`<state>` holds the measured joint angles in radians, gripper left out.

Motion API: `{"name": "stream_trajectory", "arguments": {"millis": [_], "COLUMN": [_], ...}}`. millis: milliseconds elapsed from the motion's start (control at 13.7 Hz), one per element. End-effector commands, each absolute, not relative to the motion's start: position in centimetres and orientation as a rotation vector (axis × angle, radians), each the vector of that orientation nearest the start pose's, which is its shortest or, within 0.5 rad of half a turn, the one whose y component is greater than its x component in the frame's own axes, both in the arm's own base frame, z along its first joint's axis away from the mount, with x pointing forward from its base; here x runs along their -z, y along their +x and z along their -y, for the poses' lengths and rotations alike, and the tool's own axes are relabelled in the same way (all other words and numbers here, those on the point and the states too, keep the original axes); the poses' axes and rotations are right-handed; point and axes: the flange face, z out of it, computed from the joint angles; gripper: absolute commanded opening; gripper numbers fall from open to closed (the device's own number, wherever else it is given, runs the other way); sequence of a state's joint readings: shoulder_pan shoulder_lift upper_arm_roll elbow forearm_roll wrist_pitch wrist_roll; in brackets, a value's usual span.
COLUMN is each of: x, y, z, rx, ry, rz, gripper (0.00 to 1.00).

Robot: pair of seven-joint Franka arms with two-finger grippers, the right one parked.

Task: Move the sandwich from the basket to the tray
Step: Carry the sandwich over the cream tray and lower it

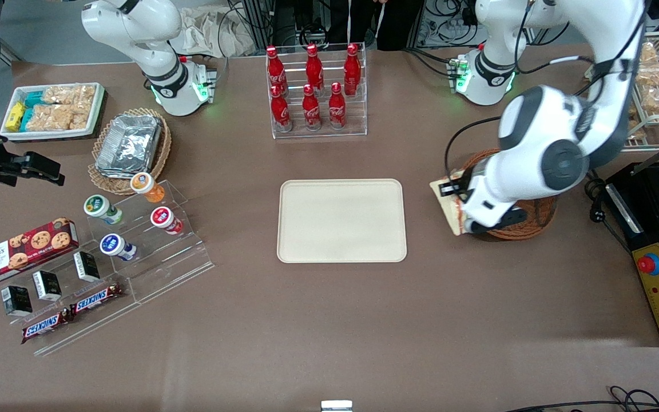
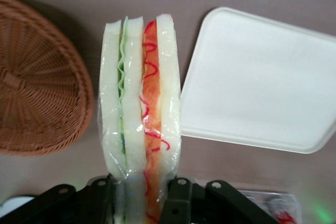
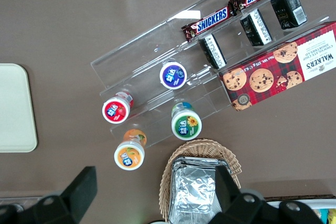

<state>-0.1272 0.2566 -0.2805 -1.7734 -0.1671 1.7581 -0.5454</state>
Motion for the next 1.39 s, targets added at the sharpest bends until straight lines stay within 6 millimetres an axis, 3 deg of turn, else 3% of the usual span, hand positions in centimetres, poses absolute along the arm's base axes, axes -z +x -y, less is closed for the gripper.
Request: {"name": "stream_trajectory", "arguments": {"millis": [0, 438, 949, 1315], "x": [-37.0, -32.6, -25.1, -22.8], "y": [54.7, 54.6, 53.9, 52.7], "z": [28.2, 30.8, 34.8, 35.7], "rx": [-0.534, -0.549, -0.516, -0.549], "ry": [-3.148, -3.191, -3.194, -3.151], "rz": [0.164, 0.041, -0.094, -0.165], "gripper": [0.32, 0.3, 0.3, 0.3]}}
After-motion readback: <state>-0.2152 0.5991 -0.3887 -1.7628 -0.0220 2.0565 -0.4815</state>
